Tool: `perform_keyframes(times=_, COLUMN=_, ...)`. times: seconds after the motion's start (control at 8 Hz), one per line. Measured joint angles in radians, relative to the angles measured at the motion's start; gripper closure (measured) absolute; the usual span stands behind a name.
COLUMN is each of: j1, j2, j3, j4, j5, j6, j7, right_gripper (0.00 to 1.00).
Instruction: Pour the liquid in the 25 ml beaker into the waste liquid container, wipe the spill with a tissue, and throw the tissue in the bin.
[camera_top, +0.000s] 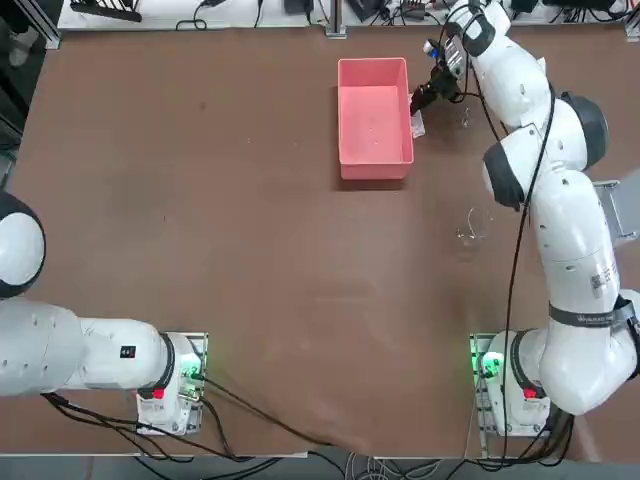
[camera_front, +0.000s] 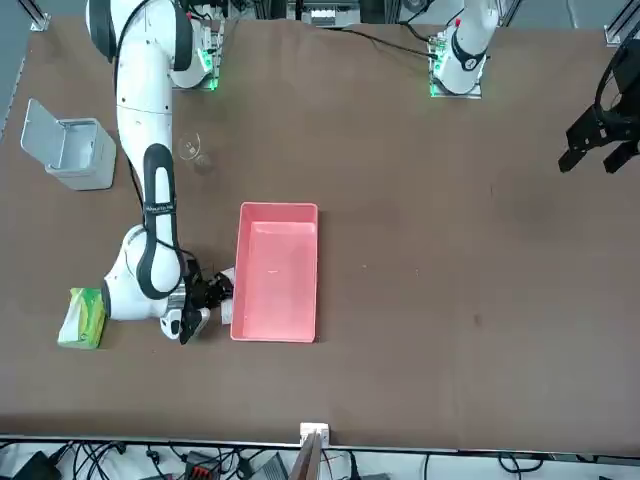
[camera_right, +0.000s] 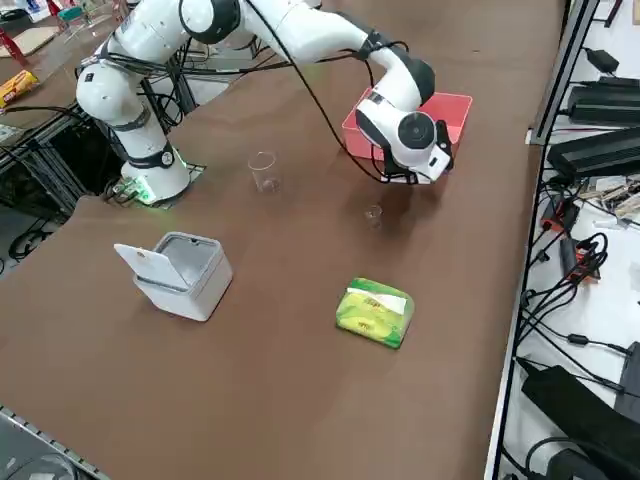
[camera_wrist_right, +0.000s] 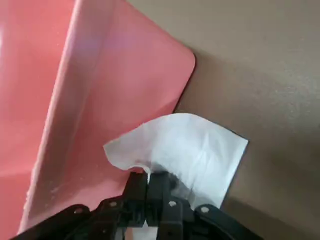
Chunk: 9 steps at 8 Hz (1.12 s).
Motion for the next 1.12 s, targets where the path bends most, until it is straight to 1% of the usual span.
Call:
perform_keyframes(times=0.88, j1=-0.002, j2=0.003, j3=0.004, j4=0.011, j5=0.0, j6=0.024, j7=-0.002, right_gripper=0.98)
perform_keyframes(times=1.12, j1=-0.014, j2=0.003, j3=0.022, j4=0.019, j5=0.0, j6=0.043, j7=-0.002, right_gripper=0.98)
